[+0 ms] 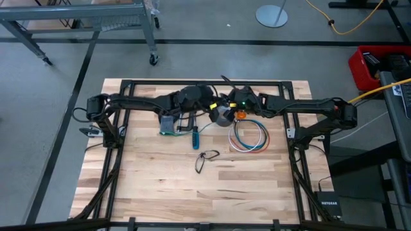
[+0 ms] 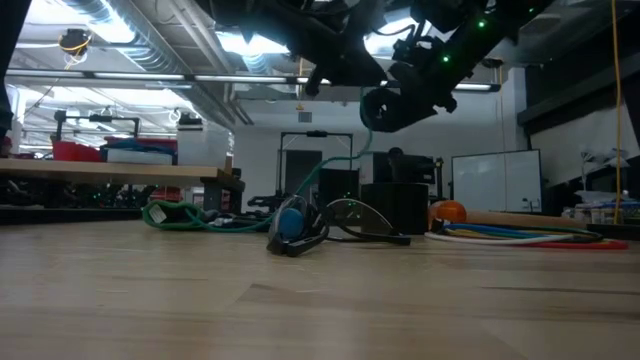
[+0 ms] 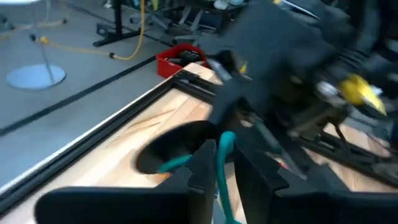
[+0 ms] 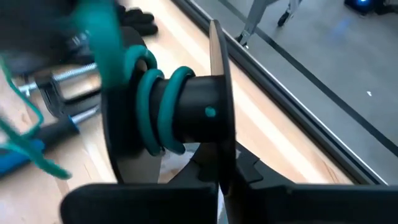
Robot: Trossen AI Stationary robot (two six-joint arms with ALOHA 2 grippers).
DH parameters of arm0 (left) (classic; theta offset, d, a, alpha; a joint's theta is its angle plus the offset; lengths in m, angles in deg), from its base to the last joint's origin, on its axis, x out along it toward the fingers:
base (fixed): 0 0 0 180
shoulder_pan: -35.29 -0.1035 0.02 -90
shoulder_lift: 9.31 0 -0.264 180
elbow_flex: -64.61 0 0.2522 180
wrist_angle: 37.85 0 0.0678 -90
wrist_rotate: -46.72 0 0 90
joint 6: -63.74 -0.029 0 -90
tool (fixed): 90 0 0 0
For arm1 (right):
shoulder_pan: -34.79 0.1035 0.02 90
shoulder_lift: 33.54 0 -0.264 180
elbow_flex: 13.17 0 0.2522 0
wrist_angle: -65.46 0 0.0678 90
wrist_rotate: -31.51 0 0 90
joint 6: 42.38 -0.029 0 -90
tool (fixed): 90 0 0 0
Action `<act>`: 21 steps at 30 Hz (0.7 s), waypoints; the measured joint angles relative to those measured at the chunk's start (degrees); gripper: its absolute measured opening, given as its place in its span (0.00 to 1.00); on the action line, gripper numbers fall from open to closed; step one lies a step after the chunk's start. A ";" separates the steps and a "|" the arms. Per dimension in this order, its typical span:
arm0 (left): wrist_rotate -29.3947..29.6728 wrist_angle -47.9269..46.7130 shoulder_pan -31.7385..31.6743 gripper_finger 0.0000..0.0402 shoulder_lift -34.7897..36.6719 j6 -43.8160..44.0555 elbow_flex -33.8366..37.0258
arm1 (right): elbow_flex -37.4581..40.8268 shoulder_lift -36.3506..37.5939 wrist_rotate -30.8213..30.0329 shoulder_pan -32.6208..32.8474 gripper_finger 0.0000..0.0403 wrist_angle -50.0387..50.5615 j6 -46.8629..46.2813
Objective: Coil cords
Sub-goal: Coil the green wire onto the spool
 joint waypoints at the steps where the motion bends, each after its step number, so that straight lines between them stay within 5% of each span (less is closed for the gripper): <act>1: -0.05 -0.01 0.36 0.14 0.00 -0.87 -0.04 | 0.00 -0.01 0.35 0.00 0.00 -0.64 -0.03; 21: -0.12 -5.36 2.69 0.18 -0.11 -4.05 -0.02 | -0.06 0.06 2.05 0.00 0.00 -10.41 -3.02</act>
